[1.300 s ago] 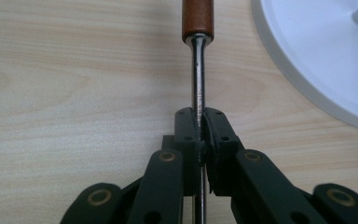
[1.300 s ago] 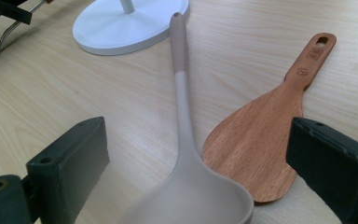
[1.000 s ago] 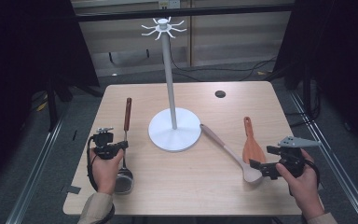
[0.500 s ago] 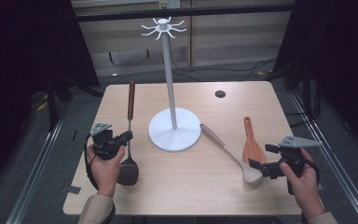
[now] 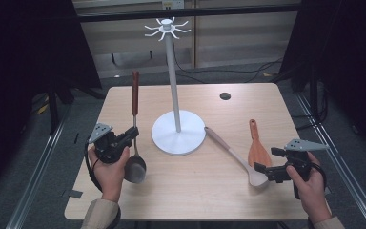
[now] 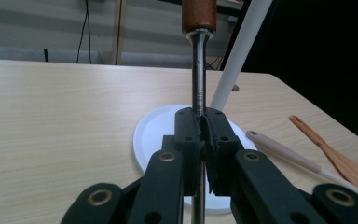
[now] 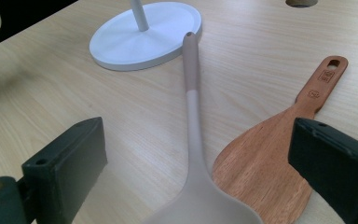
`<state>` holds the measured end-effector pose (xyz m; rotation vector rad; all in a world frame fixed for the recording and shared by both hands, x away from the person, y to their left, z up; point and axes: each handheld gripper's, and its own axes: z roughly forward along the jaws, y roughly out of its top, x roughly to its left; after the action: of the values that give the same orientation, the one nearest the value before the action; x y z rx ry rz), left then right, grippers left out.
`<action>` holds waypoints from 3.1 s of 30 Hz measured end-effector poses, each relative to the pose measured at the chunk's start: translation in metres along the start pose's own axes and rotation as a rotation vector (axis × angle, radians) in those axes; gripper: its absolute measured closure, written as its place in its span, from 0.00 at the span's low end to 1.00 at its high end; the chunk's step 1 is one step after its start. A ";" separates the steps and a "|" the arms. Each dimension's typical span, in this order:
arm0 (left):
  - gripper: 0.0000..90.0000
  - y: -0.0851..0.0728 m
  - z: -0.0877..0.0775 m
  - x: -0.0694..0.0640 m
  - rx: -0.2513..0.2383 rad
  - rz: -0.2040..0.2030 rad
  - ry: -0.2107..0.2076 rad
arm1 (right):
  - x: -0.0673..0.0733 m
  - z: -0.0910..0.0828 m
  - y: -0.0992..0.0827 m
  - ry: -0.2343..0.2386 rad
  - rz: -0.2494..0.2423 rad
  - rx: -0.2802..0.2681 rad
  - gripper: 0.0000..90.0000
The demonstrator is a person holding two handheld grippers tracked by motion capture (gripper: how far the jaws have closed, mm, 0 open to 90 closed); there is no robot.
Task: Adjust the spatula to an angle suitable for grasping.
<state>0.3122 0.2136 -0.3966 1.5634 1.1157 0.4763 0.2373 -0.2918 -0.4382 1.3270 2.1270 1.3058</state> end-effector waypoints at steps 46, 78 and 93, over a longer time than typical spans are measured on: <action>0.94 0.038 0.001 -0.048 -0.183 0.065 -0.137 | -0.001 0.002 -0.001 0.006 0.014 -0.003 0.04; 0.94 0.053 -0.001 -0.068 -0.262 0.080 -0.192 | 0.000 0.002 -0.001 0.023 0.013 -0.002 0.04; 0.94 0.054 0.010 -0.074 -0.259 0.077 -0.207 | 0.001 0.002 -0.001 0.043 0.016 -0.013 0.04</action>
<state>0.3066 0.1484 -0.3316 1.3959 0.8047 0.4783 0.2379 -0.2900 -0.4398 1.3246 2.1369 1.3647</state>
